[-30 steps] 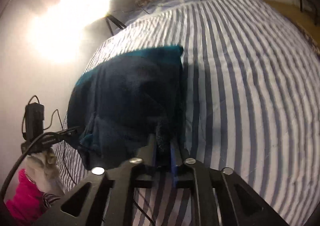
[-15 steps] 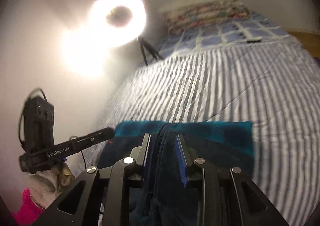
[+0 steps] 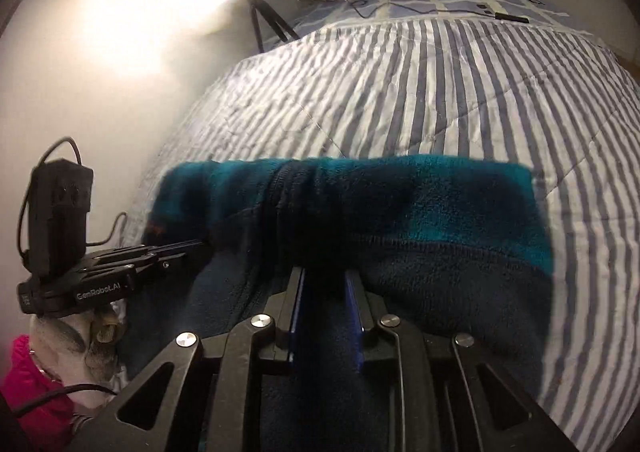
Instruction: Fold large clothes
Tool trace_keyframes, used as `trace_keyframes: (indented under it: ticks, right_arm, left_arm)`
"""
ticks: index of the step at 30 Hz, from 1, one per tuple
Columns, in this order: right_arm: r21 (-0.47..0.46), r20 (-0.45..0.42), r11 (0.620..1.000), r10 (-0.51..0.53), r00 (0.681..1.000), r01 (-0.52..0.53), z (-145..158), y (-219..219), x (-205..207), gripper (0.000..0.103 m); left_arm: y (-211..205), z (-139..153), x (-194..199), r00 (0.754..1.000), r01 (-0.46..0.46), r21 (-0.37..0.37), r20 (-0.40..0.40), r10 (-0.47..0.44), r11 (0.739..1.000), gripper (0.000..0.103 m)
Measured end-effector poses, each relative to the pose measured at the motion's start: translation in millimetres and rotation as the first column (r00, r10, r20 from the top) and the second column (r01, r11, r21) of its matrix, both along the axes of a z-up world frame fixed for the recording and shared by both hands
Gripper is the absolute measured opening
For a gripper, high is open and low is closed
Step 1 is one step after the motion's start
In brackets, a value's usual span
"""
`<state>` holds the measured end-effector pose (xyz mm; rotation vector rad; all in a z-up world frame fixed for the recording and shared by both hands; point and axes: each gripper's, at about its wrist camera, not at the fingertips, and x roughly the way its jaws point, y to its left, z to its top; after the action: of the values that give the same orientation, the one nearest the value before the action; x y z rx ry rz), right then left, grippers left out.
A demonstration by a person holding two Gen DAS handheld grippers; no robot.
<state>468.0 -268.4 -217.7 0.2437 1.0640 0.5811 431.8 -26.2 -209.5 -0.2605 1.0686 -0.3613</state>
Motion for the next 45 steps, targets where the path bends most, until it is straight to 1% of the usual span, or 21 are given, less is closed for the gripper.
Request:
trace_keyframes:
  ticks: [3, 6, 8, 11, 13, 15, 17, 19, 23, 25, 27, 29, 30, 31, 32, 34, 36, 37, 38, 41, 45]
  right_arm:
    - [0.032, 0.035, 0.999, -0.021, 0.999, 0.020, 24.8, -28.3, -14.9, 0.019]
    - [0.082, 0.011, 0.997, -0.018, 1.000, 0.017, 30.5, -51.7, -31.9, 0.022]
    - [0.060, 0.000, 0.998, 0.006, 1.000, -0.006, 25.4, -55.4, -44.2, 0.022]
    - [-0.039, -0.053, 0.999, 0.019, 0.998, -0.021, -0.8, -55.7, -54.9, 0.021]
    - [-0.053, -0.124, 0.999, 0.001, 0.992, -0.008, -28.7, -61.1, -57.1, 0.015]
    - [-0.043, -0.125, 0.999, -0.001, 0.992, -0.004, -39.4, -63.1, -59.9, 0.014]
    - [-0.074, -0.115, 0.997, 0.010, 0.993, -0.018, -32.5, -60.7, -61.7, 0.014]
    - [-0.061, -0.133, 0.998, 0.018, 0.991, -0.026, -26.4, -65.3, -64.1, 0.014]
    - [0.115, -0.114, 0.993, -0.008, 0.993, 0.022, 9.3, -102.5, -71.9, 0.020]
    - [0.153, -0.100, 0.987, -0.042, 0.994, 0.057, 20.3, -120.7, -77.6, 0.021]
    - [0.153, -0.087, 0.985, -0.062, 0.994, 0.075, 24.8, -133.6, -84.0, 0.027]
    - [0.136, -0.096, 0.986, -0.088, 0.992, 0.100, 20.2, -140.2, -87.7, 0.038]
    - [0.131, -0.108, 0.986, -0.093, 0.990, 0.107, 16.1, -141.7, -86.7, 0.039]
    - [0.127, -0.124, 0.986, -0.096, 0.988, 0.112, 10.3, -143.0, -86.1, 0.039]
    - [0.126, -0.136, 0.985, -0.100, 0.986, 0.117, 4.3, -142.7, -86.0, 0.039]
    - [0.130, -0.150, 0.984, -0.106, 0.983, 0.126, -4.1, -139.6, -82.8, 0.039]
    - [0.137, -0.153, 0.982, -0.112, 0.982, 0.134, -9.2, -135.7, -76.9, 0.039]
    - [0.144, -0.154, 0.979, -0.122, 0.981, 0.145, -9.9, -136.9, -75.9, 0.044]
    - [0.159, -0.152, 0.975, -0.134, 0.979, 0.158, -9.5, -137.6, -71.4, 0.055]
    - [0.174, -0.145, 0.968, -0.158, 0.977, 0.183, -9.0, -139.7, -62.6, 0.076]
    - [0.212, -0.200, 0.959, -0.146, 0.969, 0.189, -22.8, -139.9, -52.4, 0.077]
  left_arm:
    - [1.0, 24.2, -18.8, 0.998, 0.019, 0.024, 0.064, -0.021, 1.000, 0.003]
    - [0.0, 34.2, -35.9, 0.997, 0.047, -0.005, 0.067, -0.046, 0.999, 0.003]
    - [0.2, 30.3, -45.1, 0.997, 0.065, 0.004, 0.049, -0.066, 0.998, 0.003]
    - [2.4, -2.1, -44.3, 0.997, 0.067, 0.063, -0.043, -0.064, 0.996, 0.003]
    - [10.7, -24.7, -42.1, 0.996, 0.056, 0.030, -0.070, -0.054, 0.998, 0.004]
    - [13.2, -27.5, -45.1, 0.997, 0.067, 0.013, -0.051, -0.066, 0.998, 0.004]
    - [11.4, -20.4, -50.8, 0.995, 0.090, 0.045, -0.042, -0.088, 0.995, 0.004]
    - [15.7, -14.3, -56.9, 0.995, 0.086, 0.025, -0.054, -0.084, 0.996, 0.004]
    - [31.2, 10.4, -71.4, 0.998, 0.054, 0.005, -0.028, -0.054, 0.999, 0.004]
    - [40.1, 18.5, -74.5, 0.999, 0.040, -0.008, -0.013, -0.040, 0.999, 0.005]
    - [49.0, 21.6, -74.5, 1.000, 0.020, -0.028, -0.012, -0.021, 0.999, 0.005]
    - [59.3, 20.3, -74.9, 1.000, -0.014, -0.056, -0.028, 0.012, 0.998, 0.005]
    - [65.2, 18.6, -74.4, 0.998, -0.036, -0.082, -0.044, 0.033, 0.996, 0.006]
    - [65.0, 17.5, -73.8, 0.998, -0.050, -0.096, -0.054, 0.045, 0.994, 0.011]
    - [68.2, 16.2, -72.7, 0.996, -0.067, -0.112, -0.067, 0.059, 0.991, 0.027]
    - [69.3, 13.5, -65.0, 0.995, -0.079, -0.137, -0.074, 0.070, 0.987, 0.047]
    - [68.9, 11.9, -60.7, 0.993, -0.092, -0.176, -0.093, 0.077, 0.980, 0.052]
    - [67.7, 10.2, -57.1, 0.991, -0.102, -0.192, -0.107, 0.083, 0.976, 0.055]
    - [66.9, 8.8, -53.9, 0.989, -0.115, -0.210, -0.117, 0.092, 0.971, 0.059]
    - [68.7, -0.2, -43.8, 0.984, -0.140, -0.258, -0.140, 0.106, 0.956, 0.066]
    - [70.3, -18.7, -32.6, 0.976, -0.166, -0.296, -0.184, 0.114, 0.941, 0.067]
